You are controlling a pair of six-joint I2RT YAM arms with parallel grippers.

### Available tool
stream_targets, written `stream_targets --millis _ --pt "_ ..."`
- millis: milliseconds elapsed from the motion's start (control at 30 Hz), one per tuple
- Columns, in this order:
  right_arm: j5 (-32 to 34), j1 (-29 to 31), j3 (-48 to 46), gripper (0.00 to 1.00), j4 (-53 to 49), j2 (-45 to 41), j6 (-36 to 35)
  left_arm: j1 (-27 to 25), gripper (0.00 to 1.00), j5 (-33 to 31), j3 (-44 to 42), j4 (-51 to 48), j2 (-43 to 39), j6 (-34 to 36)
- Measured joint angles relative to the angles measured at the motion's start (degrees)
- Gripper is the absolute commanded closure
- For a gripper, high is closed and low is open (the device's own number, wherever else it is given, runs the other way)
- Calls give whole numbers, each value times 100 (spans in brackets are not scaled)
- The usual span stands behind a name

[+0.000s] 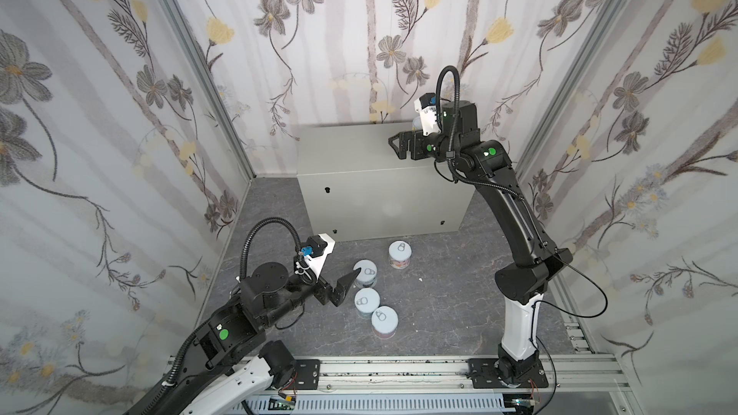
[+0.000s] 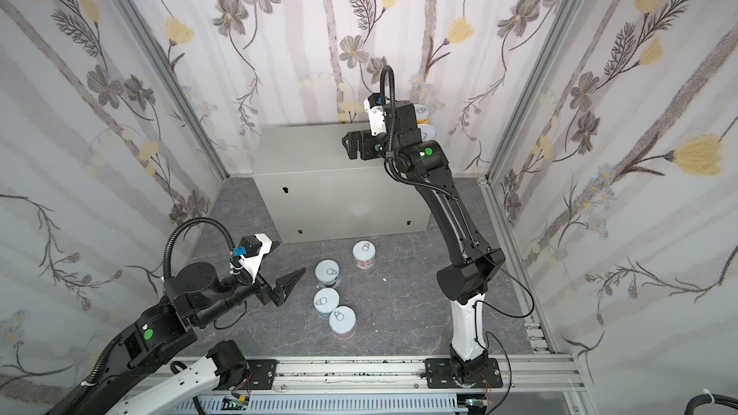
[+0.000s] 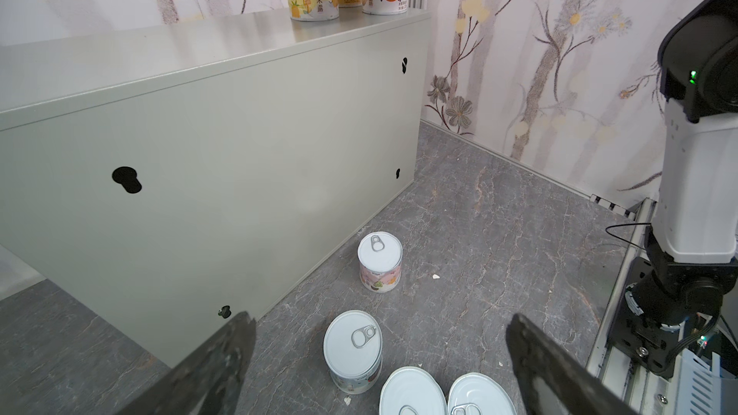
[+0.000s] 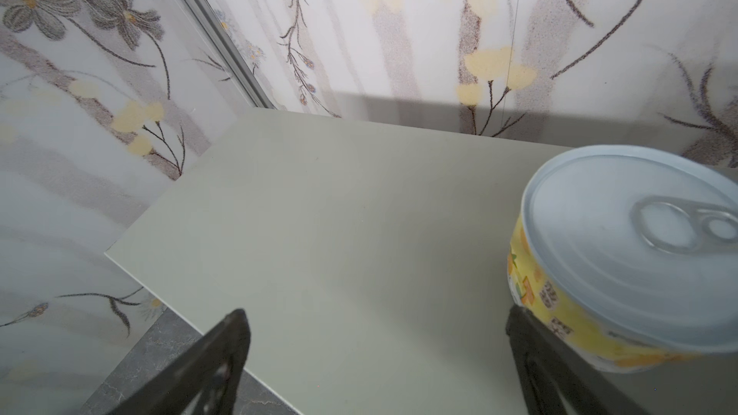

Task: Place and organize the canned foods onto the counter
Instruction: 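Open the right gripper and draw it back from the placed yellow can, then raise the left gripper to the cabinet top while the right arm retracts toward the robot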

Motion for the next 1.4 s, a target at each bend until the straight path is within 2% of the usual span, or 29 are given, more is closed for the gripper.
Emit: stream_targets --millis 500,767,1067,1233,1400 --pt "144 -179 0 0 243 188 146 0 0 -125 -50 2 -103 120" --pt "133 -376 0 0 411 264 181 0 0 -127 -55 4 -103 122" --pt "-20 -334 0 0 468 247 181 0 0 -125 -63 7 -83 122" --pt "-221 -177 -13 0 450 -142 136 0 0 -122 321 -35 334 122" --pt "-293 -98 -463 0 654 -1043 116 0 0 -101 962 -33 1062 177"
